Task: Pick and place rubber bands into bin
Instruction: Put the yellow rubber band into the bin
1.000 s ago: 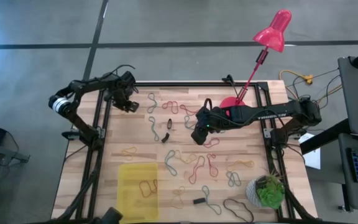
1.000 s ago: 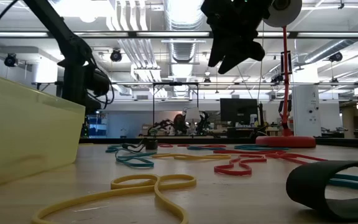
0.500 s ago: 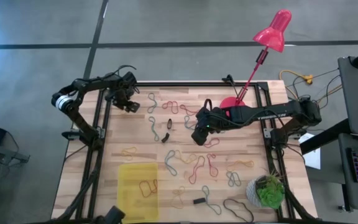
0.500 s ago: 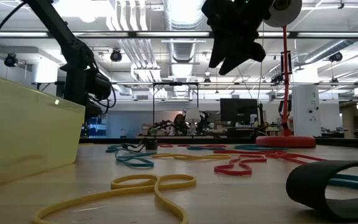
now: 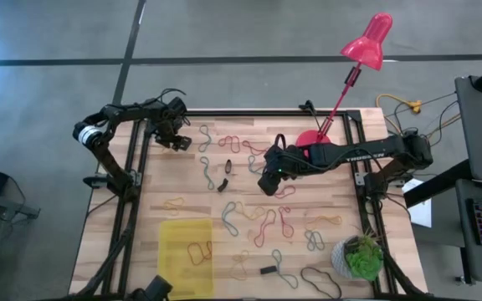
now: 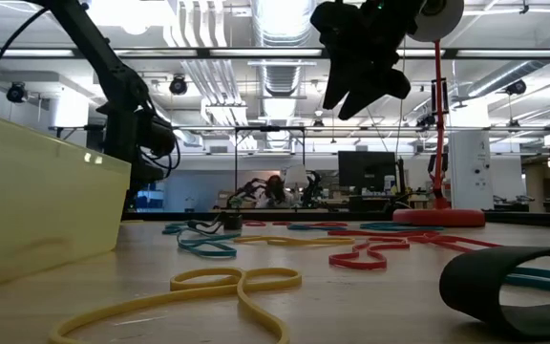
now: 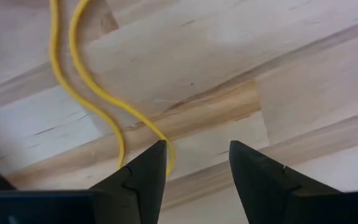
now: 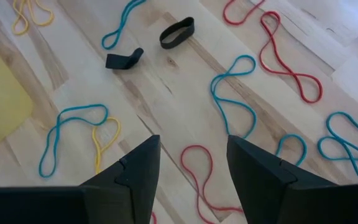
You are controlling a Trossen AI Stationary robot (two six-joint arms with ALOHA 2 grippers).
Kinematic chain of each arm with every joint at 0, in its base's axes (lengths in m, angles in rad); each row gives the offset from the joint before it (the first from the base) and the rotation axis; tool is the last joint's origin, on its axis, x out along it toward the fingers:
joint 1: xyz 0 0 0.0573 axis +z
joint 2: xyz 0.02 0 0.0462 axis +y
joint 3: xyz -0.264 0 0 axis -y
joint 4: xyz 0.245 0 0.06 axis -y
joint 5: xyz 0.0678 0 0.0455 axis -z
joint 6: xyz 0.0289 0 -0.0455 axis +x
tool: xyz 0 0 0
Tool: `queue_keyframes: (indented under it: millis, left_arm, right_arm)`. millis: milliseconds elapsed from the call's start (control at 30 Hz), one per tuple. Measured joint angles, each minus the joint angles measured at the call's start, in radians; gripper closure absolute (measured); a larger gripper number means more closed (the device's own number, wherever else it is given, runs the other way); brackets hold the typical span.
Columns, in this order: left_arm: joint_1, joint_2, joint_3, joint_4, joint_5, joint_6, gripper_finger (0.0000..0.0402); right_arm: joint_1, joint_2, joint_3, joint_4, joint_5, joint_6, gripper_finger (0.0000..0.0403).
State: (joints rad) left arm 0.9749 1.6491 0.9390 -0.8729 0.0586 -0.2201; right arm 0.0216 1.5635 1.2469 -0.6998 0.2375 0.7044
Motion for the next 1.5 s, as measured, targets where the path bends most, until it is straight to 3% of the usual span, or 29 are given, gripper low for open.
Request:
queue_keyframes:
  millis: [167,333,567,633,833,1100,1333,1500]
  left_arm:
    - [0.0,0.0,-0.001,0.001,0.033,-0.02,0.0242]
    - [0.0,0.002,-0.01,0.005,0.151,-0.036,0.0242]
    - [-0.002,-0.081,0.0,0.001,0.145,-0.11,0.0242]
    - [-0.002,-0.128,0.014,0.006,0.096,-0.153,0.0242]
    - [0.018,-0.188,0.027,-0.046,-0.208,-0.203,0.0283]
    - [0.039,-0.041,0.003,-0.044,-0.208,-0.274,0.0353]
    - [0.023,-0.01,0.027,-0.034,-0.31,-0.298,0.0366]
    - [0.023,0.018,0.017,-0.016,-0.319,-0.299,0.0366]
  right_arm:
    - [0.0,0.0,-0.001,0.001,-0.001,0.0,0.0229]
    - [0.0,0.0,-0.002,0.002,-0.002,-0.005,0.023]
    - [0.0,0.0,-0.004,0.001,-0.002,-0.009,0.023]
    - [0.0,0.0,-0.005,0.002,-0.002,-0.015,0.0229]
    - [0.0,0.0,-0.005,0.004,0.004,-0.039,0.023]
    - [0.0,0.0,-0.006,0.004,0.024,-0.054,0.0229]
    - [0.019,0.0,-0.006,0.002,0.024,-0.02,0.023]
    - [0.036,0.0,-0.008,0.001,0.024,-0.018,0.0229]
